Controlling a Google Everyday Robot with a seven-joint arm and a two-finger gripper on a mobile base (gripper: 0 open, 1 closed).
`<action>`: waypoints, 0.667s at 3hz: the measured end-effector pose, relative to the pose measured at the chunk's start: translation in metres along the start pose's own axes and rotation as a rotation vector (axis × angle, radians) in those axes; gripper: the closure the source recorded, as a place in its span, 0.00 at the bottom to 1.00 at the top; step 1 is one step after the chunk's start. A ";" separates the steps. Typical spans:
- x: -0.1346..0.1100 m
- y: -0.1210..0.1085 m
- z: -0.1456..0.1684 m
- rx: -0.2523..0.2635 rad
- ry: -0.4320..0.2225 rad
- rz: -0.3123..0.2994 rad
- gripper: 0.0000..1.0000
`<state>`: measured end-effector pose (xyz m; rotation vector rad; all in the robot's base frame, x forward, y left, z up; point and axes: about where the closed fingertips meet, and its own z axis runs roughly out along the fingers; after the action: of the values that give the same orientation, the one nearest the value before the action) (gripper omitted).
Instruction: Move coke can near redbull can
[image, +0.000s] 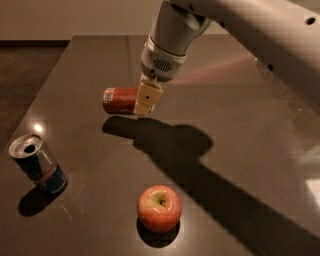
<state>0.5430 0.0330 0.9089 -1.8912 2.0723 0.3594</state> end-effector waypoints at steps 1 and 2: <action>-0.008 0.017 0.010 -0.056 -0.010 -0.057 1.00; -0.023 0.040 0.023 -0.117 -0.040 -0.118 1.00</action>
Offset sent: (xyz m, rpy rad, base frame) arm -0.0703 0.0650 -0.0231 0.0912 0.1092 0.2740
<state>0.5059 0.0672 0.8959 -2.0448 1.9426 0.4951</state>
